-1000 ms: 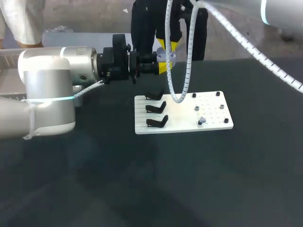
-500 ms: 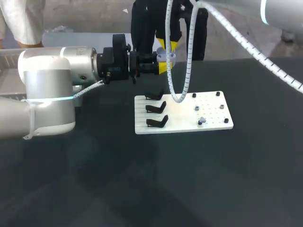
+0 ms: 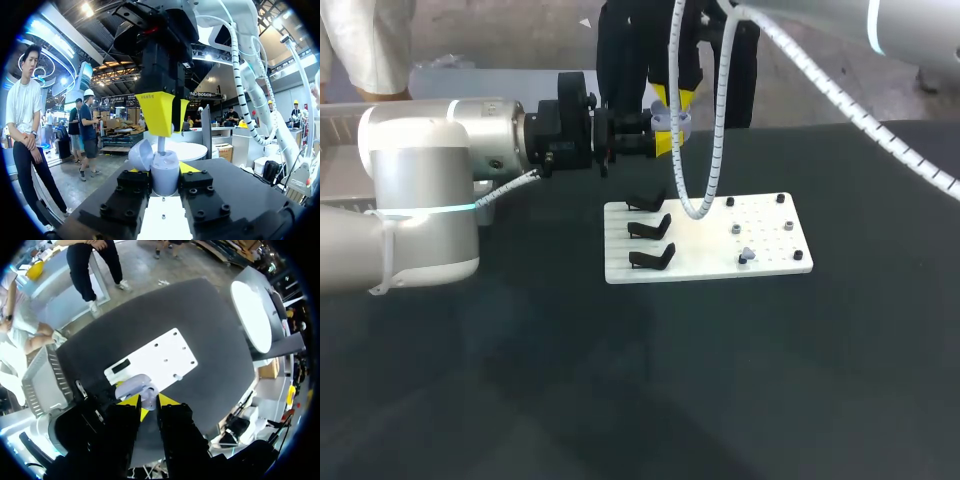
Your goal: Pick up each earbud case from the left stands, insert the matching earbuds, close the lid, and place the case in the box.
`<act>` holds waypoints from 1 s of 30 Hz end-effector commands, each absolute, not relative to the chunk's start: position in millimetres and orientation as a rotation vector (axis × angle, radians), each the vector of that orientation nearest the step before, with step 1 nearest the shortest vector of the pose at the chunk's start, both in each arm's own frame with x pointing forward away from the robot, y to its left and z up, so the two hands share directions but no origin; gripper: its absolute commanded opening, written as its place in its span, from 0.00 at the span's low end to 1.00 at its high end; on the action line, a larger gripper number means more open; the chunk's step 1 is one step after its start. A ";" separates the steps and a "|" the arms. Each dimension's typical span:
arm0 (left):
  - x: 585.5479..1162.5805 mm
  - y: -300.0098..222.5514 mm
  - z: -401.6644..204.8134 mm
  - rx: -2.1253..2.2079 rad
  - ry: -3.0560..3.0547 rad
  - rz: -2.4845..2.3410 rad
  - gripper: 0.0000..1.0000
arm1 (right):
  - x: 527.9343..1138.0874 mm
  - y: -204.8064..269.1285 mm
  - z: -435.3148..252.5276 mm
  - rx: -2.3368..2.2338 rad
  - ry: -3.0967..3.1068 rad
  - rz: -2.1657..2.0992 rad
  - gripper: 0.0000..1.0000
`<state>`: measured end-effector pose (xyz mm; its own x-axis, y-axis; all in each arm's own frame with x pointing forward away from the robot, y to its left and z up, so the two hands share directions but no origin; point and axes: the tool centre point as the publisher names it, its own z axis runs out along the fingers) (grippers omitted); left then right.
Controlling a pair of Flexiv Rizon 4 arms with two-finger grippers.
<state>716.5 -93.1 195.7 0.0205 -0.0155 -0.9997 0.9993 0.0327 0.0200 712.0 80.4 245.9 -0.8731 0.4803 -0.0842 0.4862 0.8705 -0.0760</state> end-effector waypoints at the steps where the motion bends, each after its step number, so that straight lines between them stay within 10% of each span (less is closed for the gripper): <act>1: 714.7 -93.2 194.9 1.177 1.194 -1.172 0.00 | 713.8 82.0 245.7 0.767 2.981 -0.152 0.00; 30: 714.7 -93.2 194.9 1.177 1.194 -1.172 0.00 | 715.0 78.0 241.6 0.779 2.987 -0.151 0.00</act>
<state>716.5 -93.1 195.7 0.0205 -0.0155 -0.9997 0.9993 0.0326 0.0200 713.1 78.1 241.5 -0.8716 0.4843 -0.0766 0.4895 0.8685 -0.0788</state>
